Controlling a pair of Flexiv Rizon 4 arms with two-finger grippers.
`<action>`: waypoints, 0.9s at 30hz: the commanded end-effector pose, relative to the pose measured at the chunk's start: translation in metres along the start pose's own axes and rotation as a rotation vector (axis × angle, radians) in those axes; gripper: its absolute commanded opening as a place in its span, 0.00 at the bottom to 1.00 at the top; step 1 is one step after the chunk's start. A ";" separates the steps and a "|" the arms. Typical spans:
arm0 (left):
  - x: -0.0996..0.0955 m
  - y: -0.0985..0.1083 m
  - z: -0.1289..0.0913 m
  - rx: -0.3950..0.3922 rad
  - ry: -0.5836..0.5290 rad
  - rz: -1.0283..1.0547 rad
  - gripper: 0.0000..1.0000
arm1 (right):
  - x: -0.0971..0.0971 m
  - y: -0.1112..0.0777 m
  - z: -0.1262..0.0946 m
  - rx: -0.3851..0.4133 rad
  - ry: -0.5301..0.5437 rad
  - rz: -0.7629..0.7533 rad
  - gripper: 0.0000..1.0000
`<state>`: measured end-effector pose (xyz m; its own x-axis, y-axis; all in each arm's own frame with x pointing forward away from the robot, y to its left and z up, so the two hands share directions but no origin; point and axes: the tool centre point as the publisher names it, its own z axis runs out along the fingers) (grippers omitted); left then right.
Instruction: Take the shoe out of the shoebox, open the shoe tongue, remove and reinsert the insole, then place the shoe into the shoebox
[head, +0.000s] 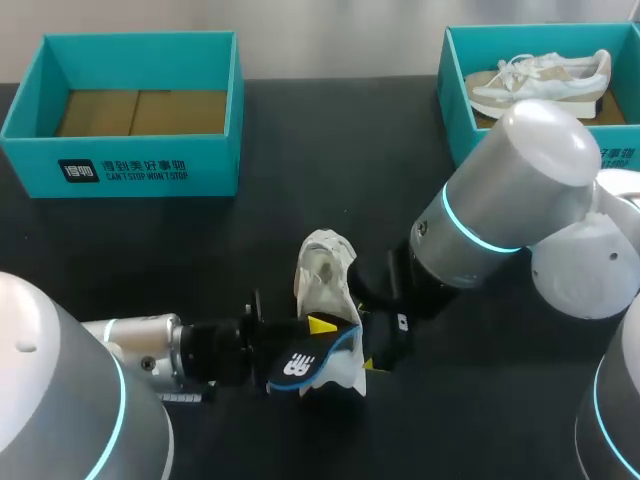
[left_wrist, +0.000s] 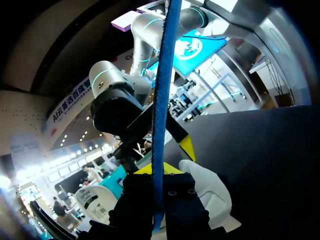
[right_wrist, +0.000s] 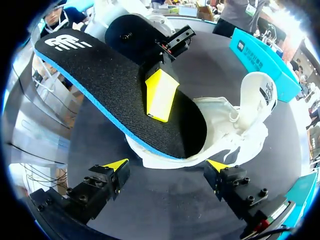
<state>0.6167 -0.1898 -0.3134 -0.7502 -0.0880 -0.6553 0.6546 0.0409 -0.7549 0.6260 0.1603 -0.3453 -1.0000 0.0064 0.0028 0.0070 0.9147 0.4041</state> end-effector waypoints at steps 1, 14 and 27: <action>-0.002 0.008 0.005 -0.023 -0.014 -0.008 0.00 | 0.001 -0.001 0.000 -0.001 -0.002 0.000 1.00; -0.005 0.017 0.007 -0.062 -0.030 -0.048 0.00 | 0.001 -0.001 0.000 -0.001 -0.002 0.000 1.00; -0.004 0.035 0.011 -0.137 0.012 -0.014 0.00 | 0.001 -0.001 0.000 -0.001 -0.002 0.000 1.00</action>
<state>0.6403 -0.1915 -0.3338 -0.7602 -0.0797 -0.6448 0.6275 0.1673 -0.7604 0.6260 0.1603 -0.3453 -1.0000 0.0065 0.0028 0.0070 0.9147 0.4041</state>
